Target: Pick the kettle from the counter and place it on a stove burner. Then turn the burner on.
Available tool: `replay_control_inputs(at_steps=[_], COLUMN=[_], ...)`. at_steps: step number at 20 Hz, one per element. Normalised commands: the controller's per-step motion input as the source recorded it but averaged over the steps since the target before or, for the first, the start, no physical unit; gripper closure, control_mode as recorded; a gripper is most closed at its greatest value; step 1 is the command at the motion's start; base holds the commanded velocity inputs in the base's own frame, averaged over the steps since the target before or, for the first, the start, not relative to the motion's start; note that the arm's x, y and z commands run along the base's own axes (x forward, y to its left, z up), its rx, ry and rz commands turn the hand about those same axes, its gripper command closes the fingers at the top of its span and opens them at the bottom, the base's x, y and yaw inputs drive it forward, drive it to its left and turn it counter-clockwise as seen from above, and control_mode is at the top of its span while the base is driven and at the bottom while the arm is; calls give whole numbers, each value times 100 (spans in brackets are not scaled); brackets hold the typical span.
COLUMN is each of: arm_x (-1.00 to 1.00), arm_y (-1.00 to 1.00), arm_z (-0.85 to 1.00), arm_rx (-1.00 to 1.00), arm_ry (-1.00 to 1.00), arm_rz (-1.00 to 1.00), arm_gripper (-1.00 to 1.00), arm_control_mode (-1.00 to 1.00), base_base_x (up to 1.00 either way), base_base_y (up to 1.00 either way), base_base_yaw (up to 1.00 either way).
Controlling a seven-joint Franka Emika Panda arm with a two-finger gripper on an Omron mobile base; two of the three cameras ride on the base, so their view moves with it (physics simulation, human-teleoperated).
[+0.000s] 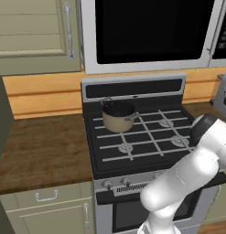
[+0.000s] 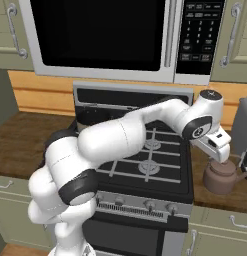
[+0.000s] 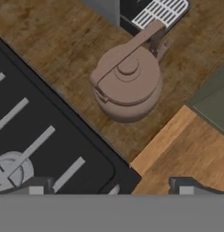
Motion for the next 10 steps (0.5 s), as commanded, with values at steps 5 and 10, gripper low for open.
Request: replay_control_inputs(at_steps=[5,10], arm_x=[22,47], arm_y=[-36,-38], arm_z=[-6,-4], arm_rx=[0,1], arm_ry=[3,5], arm_rz=[0,0], arm_gripper=[-100,-100], arm_control_mode=[-100,-100], base_base_x=[0,0], base_base_y=[0,0], base_base_yaw=[0,0])
